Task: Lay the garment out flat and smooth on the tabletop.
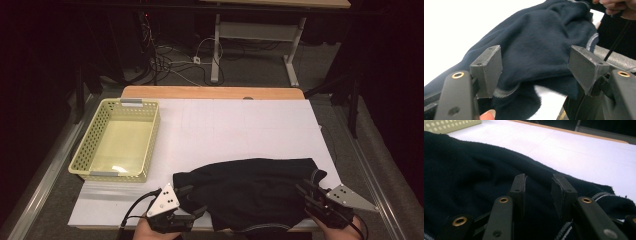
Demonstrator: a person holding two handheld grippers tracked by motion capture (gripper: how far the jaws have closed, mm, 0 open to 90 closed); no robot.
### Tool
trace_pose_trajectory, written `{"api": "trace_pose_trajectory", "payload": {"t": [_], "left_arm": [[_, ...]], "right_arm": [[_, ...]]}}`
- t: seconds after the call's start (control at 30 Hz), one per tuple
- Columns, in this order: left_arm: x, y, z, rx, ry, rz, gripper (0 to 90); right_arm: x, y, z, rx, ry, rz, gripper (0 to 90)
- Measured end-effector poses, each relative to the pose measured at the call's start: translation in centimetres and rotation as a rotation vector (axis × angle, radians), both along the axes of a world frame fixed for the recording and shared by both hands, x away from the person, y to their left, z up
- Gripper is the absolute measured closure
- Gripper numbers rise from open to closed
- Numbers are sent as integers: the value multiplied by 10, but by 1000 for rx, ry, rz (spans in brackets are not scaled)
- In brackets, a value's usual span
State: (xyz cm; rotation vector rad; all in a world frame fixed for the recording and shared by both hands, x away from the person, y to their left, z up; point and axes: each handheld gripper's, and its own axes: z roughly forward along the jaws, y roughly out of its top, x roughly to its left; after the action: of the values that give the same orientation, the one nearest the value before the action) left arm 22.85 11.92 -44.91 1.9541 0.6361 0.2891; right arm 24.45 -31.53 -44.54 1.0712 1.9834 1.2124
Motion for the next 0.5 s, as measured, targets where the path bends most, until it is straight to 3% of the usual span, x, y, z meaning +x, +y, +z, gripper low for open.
{"api": "trace_pose_trajectory", "payload": {"t": [0.13,0.27,0.33,0.4,0.5], "left_arm": [[-2,-16,-4,7,-28,-67,323],[0,-34,-10,51,-30,-111,329],[3,-42,-14,95,-25,-116,328],[9,-46,-18,153,-29,-81,328],[19,-45,-25,154,2,-87,365]], "right_arm": [[-5,-2,-2,-6,10,-9,654],[-12,-7,-4,-10,11,-18,653],[-16,-10,-4,-13,11,-24,653],[-21,-13,-5,-20,15,-32,654],[-27,-18,-7,-25,23,-47,654]]}}
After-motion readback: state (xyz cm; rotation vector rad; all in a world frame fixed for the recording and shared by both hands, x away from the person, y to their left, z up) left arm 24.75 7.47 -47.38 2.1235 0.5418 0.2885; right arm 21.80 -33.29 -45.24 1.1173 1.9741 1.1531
